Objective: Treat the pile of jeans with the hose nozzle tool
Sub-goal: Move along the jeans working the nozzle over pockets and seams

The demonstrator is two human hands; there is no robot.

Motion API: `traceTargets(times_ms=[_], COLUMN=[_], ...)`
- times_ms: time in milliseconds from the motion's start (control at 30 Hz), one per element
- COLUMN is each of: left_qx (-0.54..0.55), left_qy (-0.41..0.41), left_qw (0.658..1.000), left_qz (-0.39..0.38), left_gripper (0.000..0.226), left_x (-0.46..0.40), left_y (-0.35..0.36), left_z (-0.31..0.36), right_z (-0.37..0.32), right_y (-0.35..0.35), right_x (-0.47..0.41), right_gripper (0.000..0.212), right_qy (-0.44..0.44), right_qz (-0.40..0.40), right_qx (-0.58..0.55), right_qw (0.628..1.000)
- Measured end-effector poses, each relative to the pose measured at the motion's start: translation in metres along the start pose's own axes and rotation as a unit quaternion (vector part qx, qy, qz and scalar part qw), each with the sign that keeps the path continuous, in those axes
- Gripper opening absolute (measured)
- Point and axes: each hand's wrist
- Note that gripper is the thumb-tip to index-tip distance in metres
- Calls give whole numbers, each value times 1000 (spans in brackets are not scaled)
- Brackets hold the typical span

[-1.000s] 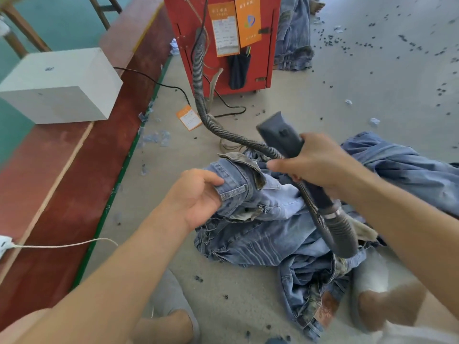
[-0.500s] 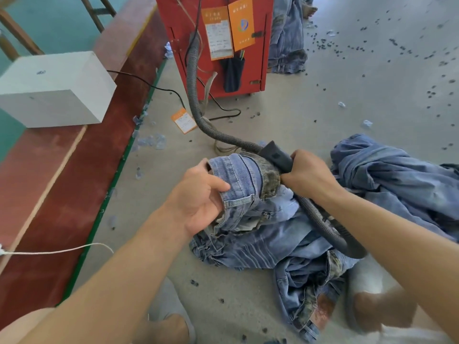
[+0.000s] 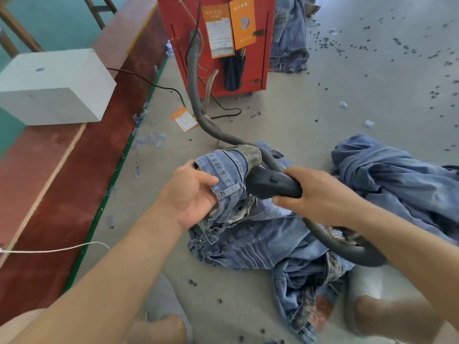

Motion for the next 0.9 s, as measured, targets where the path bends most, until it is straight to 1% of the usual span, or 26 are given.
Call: traceTargets(times_ms=[67,133,167,233,267,300,367,400,467,533,567,633,700,733,767,833,900], left_qx=[-9,-20,-34,-92,-157,-250,-432,-483,-543,-592,-600,-609,-619,-624,-633,-642,-640], left_qy=[3,10,13,15,24,40,83,104,147,198,211,215,231,245,255,265,285], left_qw=[1000,1000,999,995,986,965,896,869,827,781,771,762,749,740,729,718,711], left_qz=[15,13,15,38,55,65,53,31,-8,-16,-25,-45,-54,-53,-51,-50,-59], left_gripper=[60,63,67,87,97,104,112,115,118,116,111,107,108,109,109,108,108], left_x=[-1,1,1,1,2,4,9,13,20,25,28,31,31,30,29,27,25], left_y=[-1,-1,-2,-3,-2,-2,0,1,1,1,1,-2,-8,-10,-12,-14,-17], left_z=[0,1,0,-6,-13,-21,-37,-43,-51,-55,-54,-53,-50,-49,-48,-47,-48], right_z=[2,4,6,9,11,12,11,10,10,14,16,19,19,18,17,9,4], right_y=[-3,-13,-19,-33,-39,-44,-51,-51,-47,-39,-36,-34,-41,-47,-55,-69,-67], right_x=[-11,-15,-14,-9,-6,-2,2,1,-6,-18,-23,-31,-33,-31,-28,-20,-18], right_gripper=[21,21,20,18,17,18,19,18,17,15,15,18,18,18,17,13,12], right_qy=[23,47,55,53,47,40,38,45,65,98,118,143,136,126,114,98,107], right_qz=[61,115,138,161,149,120,38,-3,-61,-70,-58,-14,21,20,3,-69,-131], right_qx=[-39,-77,-104,-160,-171,-167,-140,-118,-83,-109,-130,-143,-152,-168,-188,-212,-188], right_qw=[997,989,983,972,973,978,989,992,993,987,983,979,979,978,976,970,967])
Point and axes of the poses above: each hand's wrist, its own x-axis away from the middle knuckle, its own y-axis out of the palm, z = x × y, and after that the axes turned 12 degrees about -x, right-handed
